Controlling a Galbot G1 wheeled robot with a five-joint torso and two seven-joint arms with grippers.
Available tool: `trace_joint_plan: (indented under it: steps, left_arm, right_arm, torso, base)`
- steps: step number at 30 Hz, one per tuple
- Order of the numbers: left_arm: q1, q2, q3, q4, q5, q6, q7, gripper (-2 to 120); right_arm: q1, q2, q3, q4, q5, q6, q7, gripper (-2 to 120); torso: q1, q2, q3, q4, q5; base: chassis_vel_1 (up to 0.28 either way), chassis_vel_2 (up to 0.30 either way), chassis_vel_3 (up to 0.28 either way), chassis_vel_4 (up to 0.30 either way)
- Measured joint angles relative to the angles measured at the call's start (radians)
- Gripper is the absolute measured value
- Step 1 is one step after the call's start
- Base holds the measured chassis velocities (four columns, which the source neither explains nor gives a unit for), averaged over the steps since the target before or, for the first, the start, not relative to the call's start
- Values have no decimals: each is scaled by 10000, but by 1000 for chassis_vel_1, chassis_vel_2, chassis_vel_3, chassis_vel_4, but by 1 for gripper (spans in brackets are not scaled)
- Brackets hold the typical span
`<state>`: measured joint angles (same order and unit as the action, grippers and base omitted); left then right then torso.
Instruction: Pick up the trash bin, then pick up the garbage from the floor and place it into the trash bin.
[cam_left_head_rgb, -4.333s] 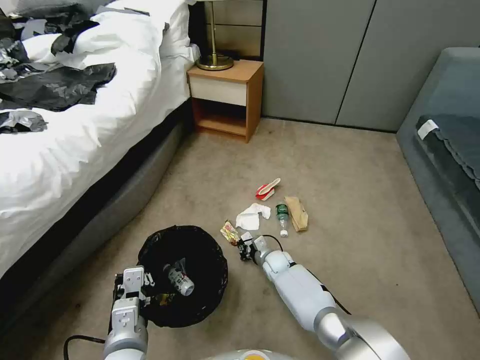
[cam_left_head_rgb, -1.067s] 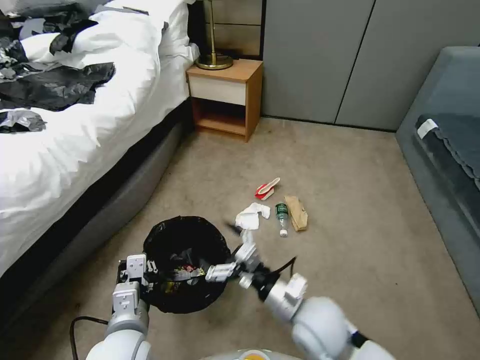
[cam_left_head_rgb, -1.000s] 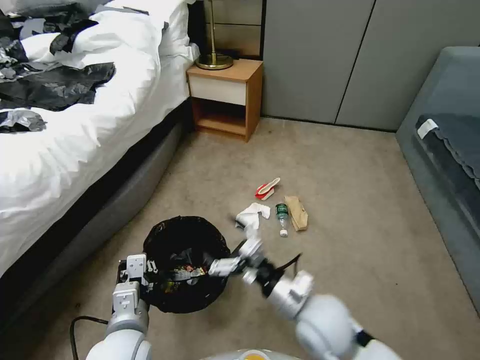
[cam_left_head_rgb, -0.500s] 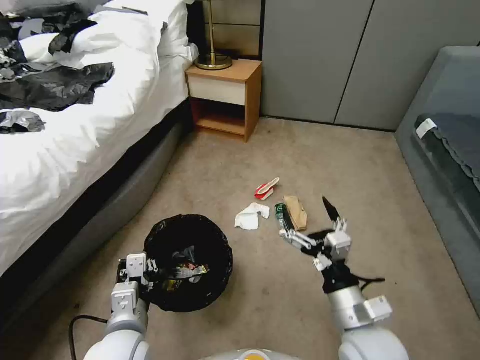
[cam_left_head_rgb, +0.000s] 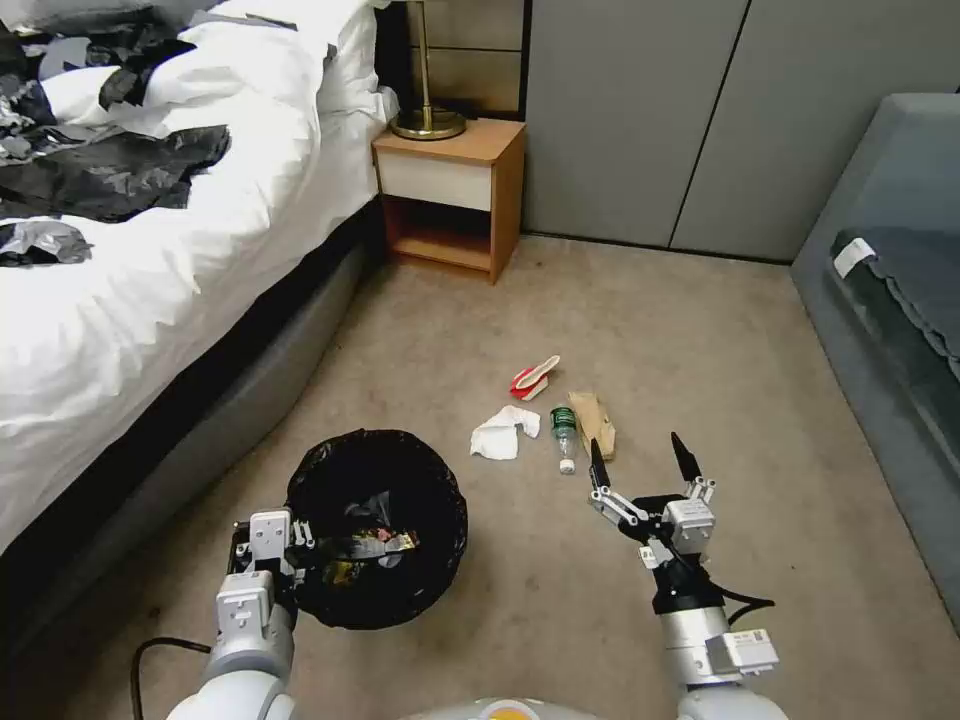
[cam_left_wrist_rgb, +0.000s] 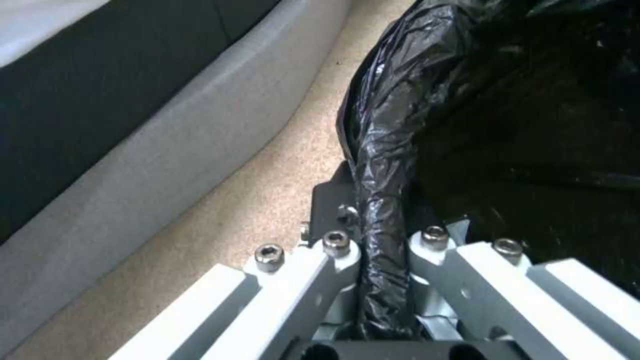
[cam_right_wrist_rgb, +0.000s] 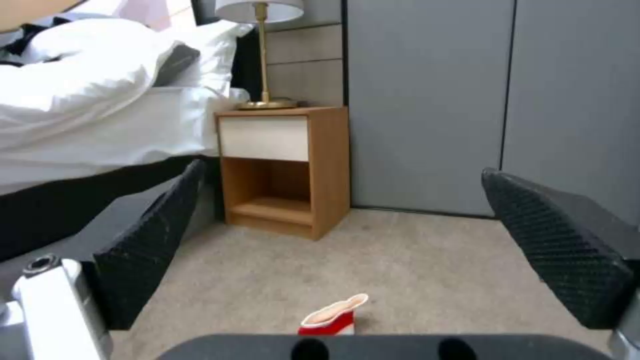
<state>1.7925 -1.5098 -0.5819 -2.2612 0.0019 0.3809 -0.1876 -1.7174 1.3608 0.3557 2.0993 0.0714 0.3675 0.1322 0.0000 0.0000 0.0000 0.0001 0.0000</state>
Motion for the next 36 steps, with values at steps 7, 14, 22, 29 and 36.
trace_joint_plan:
  steps: [7, 14, 22, 29, 36]
  left_arm:
    - [-35, -37, 29, 74, 27, -31, 1, 1]
    - [-68, -55, 58, 115, 55, -31, 1, 1]
    - [-18, -98, 77, 173, 107, -74, -6, 1]
    - [-24, -101, 74, 170, 114, -75, -16, 1]
    - [-10, -104, 57, 170, 115, -96, -26, 1]
  right_arm:
    - [149, -8, 50, -85, 84, 27, -29, 100]
    - [198, -72, 101, -107, 167, 13, -62, 100]
    - [238, -115, 105, -152, 199, -8, -78, 100]
    - [340, -102, 101, -242, 140, 87, -214, 100]
    - [498, -82, 173, -413, -133, 501, -399, 100]
  torso:
    - [-1, 0, -1, 0, 0]
    - [-1, -1, 0, 0, 2]
    - [0, 0, 0, 0, 0]
    - [0, 0, 1, 0, 5]
    - [1, -1, 1, 0, -1]
  base:
    - [-11, 5, 5, -7]
    - [-115, 103, 106, -113]
    - [-220, 220, 223, -232]
    - [-209, 220, 203, -216]
    - [-146, 146, 155, -136]
